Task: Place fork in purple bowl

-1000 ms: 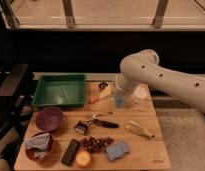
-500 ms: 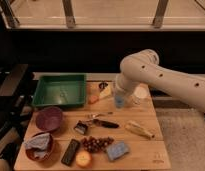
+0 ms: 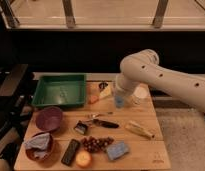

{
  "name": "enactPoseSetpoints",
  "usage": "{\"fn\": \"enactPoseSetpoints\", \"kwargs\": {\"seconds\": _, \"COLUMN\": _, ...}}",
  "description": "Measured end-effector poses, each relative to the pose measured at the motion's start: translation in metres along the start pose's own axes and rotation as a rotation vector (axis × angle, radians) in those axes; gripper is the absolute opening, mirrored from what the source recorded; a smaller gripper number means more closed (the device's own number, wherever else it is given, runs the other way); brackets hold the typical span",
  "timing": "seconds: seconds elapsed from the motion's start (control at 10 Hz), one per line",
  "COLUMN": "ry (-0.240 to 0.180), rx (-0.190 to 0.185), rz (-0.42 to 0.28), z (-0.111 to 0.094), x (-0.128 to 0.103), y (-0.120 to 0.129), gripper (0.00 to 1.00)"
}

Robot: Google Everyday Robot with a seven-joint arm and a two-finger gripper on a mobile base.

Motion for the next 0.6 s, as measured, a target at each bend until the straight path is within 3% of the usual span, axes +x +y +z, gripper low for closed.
{"fn": "enactPoseSetpoints", "kwargs": {"seconds": 0.2, "ry": -0.003, "rx": 0.007, "rz": -0.03, "z": 0.002, "x": -0.003, "y": 0.0, "gripper": 0.8}}
{"fn": "enactPoseSetpoints", "kwargs": {"seconds": 0.5, "ry": -0.057, "rx": 0.023, "rz": -0.261, "z": 0.029, "x": -0.025, "y": 0.007, "gripper": 0.8}}
{"fn": "enactPoseSetpoints", "kwargs": {"seconds": 0.6, "ry": -0.068, "rx": 0.021, "rz": -0.282, "z": 0.033, "x": -0.027, "y": 0.008, "gripper": 0.8}}
